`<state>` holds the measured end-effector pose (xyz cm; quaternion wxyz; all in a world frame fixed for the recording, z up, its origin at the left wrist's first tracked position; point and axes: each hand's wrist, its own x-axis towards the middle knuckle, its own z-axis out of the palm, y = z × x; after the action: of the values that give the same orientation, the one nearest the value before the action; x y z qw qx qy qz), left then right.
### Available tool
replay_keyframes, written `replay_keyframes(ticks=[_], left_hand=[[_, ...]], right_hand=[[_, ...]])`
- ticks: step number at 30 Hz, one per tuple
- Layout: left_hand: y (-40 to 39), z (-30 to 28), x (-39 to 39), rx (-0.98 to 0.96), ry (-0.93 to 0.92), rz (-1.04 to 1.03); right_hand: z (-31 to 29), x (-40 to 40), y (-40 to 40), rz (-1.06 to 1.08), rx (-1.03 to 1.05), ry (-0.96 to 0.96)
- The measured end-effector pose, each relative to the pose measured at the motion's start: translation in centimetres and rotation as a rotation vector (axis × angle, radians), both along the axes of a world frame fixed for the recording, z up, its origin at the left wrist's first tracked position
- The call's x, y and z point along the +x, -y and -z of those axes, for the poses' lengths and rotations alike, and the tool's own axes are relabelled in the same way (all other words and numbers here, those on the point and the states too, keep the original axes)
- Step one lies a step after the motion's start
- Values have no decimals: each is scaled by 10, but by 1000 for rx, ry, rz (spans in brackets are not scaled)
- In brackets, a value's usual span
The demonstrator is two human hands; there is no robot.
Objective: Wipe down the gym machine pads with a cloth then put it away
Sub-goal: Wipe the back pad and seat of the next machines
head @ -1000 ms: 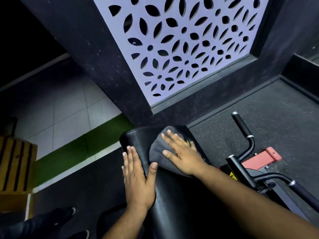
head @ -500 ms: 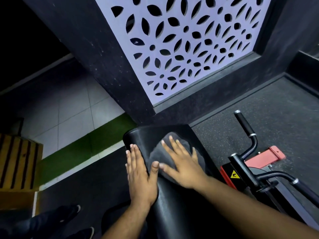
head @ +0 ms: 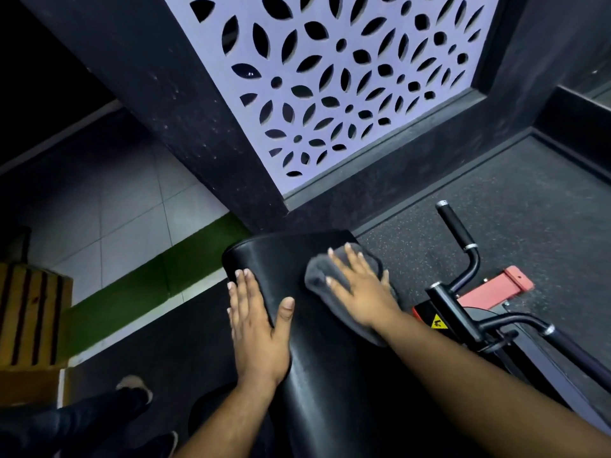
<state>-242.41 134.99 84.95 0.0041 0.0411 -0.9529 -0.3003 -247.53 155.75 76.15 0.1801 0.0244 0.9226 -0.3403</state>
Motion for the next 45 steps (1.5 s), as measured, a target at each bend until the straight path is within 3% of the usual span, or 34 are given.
replay_keyframes(ticks=[5, 13, 20, 24, 29, 35, 37, 40, 45], left_hand=[[-1, -1, 1, -17, 16, -3], [0, -2, 0, -13, 30, -5], [-1, -3, -1, -32, 32, -15], [1, -2, 0, -15, 35, -13], [4, 4, 1, 32, -2, -1], [3, 3, 0, 79, -8, 14], [3, 2, 1, 75, -11, 18], [7, 0, 1, 90, -10, 40], [9, 0, 1, 149, -34, 48]], right_hand=[[4, -73, 12, 118, -77, 64], [4, 49, -22, 33, -24, 110], [6, -42, -3, 129, -73, 132], [-6, 30, -7, 104, 27, 64], [-40, 114, 7, 67, -30, 5], [-55, -13, 58, 103, -66, 27], [-58, -16, 58, 103, -64, 49], [-63, 47, 53, 60, 43, -1], [-59, 162, 29, 16, 29, -48]])
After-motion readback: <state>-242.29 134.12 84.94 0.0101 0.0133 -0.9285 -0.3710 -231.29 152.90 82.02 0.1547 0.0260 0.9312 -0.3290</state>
